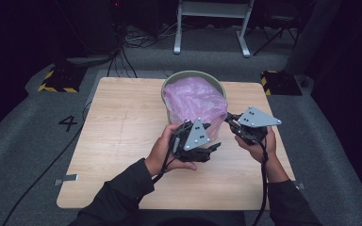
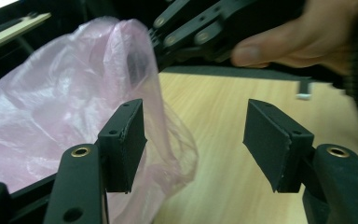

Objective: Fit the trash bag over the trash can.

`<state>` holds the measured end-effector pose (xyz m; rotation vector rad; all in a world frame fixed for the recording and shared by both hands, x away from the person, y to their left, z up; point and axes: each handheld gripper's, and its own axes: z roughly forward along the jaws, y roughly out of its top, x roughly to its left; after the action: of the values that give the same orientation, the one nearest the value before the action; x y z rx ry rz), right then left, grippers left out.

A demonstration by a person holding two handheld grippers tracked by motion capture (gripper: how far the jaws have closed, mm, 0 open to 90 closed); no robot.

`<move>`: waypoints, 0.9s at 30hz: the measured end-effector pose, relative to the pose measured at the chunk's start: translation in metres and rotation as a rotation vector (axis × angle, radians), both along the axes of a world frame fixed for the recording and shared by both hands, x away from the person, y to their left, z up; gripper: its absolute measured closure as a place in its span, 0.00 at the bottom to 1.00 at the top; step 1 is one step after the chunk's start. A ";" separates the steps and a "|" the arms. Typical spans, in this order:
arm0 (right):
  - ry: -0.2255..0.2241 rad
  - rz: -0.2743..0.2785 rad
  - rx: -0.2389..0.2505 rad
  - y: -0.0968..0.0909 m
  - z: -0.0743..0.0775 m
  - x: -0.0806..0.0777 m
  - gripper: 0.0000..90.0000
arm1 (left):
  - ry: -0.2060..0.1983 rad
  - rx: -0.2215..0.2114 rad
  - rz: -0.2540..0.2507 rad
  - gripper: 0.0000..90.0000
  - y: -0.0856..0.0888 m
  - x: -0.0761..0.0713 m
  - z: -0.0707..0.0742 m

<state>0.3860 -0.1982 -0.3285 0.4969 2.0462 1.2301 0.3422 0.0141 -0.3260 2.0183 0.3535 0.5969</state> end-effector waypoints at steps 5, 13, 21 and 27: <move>0.002 0.009 0.006 0.000 0.000 -0.003 1.00 | -0.017 0.046 0.075 0.69 -0.005 0.014 -0.007; 0.010 0.015 0.034 -0.005 0.000 -0.005 1.00 | 0.004 0.002 0.067 0.95 0.014 0.020 -0.006; -0.004 0.036 0.006 0.006 0.000 -0.011 1.00 | -0.047 -0.036 0.154 0.40 0.010 0.013 0.000; -0.007 0.074 -0.010 0.010 0.001 -0.019 1.00 | -0.003 -0.051 0.088 0.52 0.014 0.022 0.003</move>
<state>0.3673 -0.1877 -0.3276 0.4147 2.0807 1.2620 0.3639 0.0286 -0.3234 1.9610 0.4532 0.6386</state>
